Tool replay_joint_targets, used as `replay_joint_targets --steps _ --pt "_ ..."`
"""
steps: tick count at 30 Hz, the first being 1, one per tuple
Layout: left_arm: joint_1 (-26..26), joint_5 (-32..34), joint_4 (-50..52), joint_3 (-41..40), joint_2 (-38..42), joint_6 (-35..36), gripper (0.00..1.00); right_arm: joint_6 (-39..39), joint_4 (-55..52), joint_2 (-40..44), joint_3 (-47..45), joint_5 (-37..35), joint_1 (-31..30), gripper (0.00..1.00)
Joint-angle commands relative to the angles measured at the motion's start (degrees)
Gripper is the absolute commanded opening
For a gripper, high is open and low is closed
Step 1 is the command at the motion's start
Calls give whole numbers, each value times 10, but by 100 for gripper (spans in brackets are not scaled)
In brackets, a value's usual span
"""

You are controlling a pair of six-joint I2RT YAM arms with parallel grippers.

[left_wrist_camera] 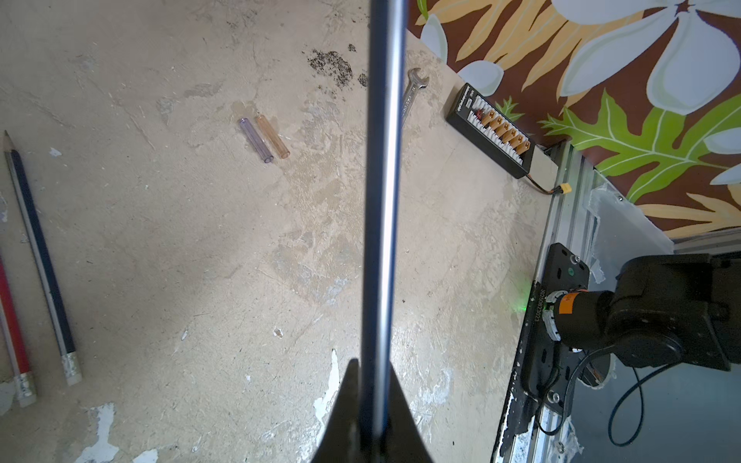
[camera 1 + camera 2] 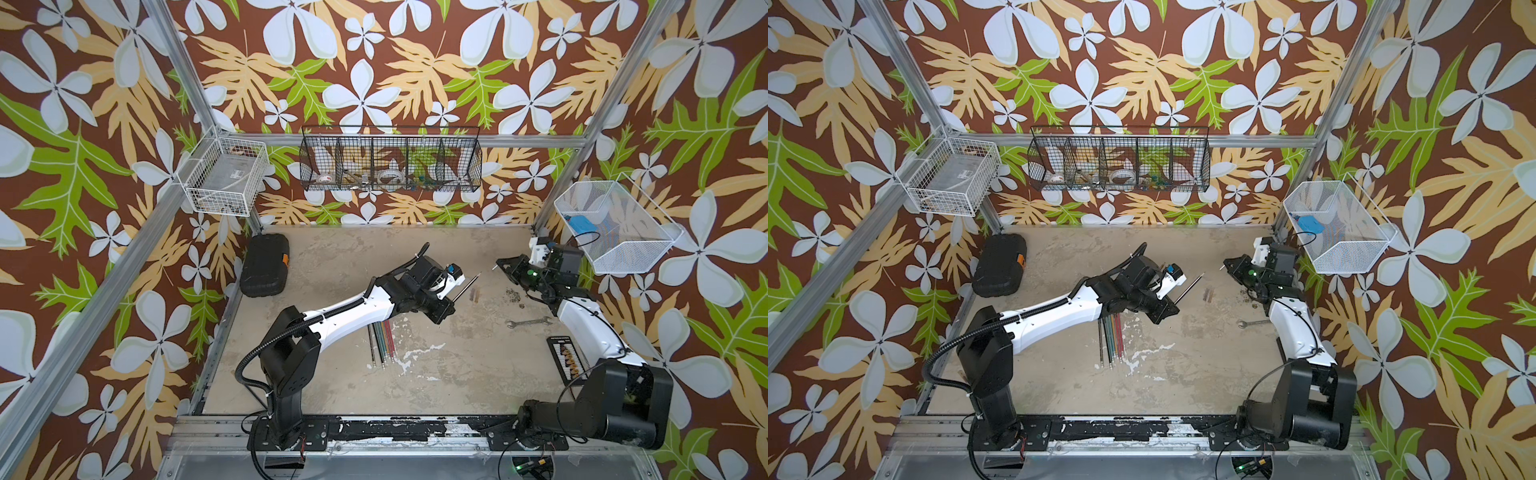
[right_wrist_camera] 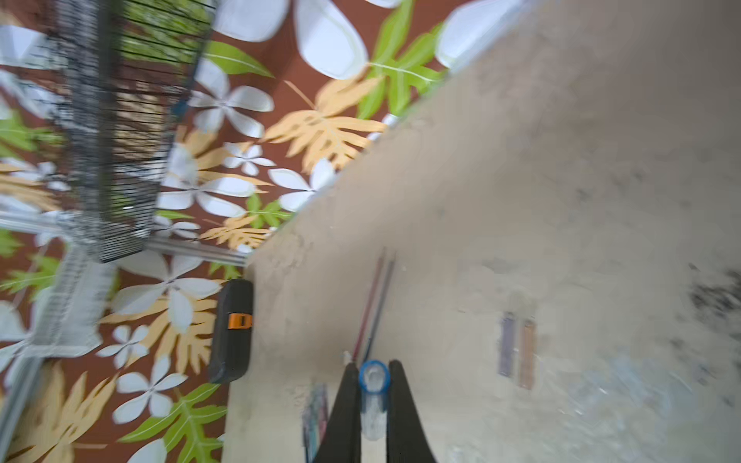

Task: Remove the protective cover of the pencils
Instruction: Place the protective sleeve at the center of the board.

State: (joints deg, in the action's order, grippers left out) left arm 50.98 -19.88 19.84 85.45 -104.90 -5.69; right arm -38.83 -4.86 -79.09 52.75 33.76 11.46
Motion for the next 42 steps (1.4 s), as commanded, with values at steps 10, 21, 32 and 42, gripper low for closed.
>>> replay_joint_targets --steps 10,21,32,42 --pt "0 -1 7 2 3 4 0 88 0 -105 -68 -157 -18 4" --pt "0 -1 8 2 1 5 0 120 7 -219 6 -131 -49 7" --pt "0 3 10 3 2 8 0 123 2 -240 15 -133 -56 13" --pt "0 -1 10 5 2 6 0 118 8 -227 -1 -124 -56 14"
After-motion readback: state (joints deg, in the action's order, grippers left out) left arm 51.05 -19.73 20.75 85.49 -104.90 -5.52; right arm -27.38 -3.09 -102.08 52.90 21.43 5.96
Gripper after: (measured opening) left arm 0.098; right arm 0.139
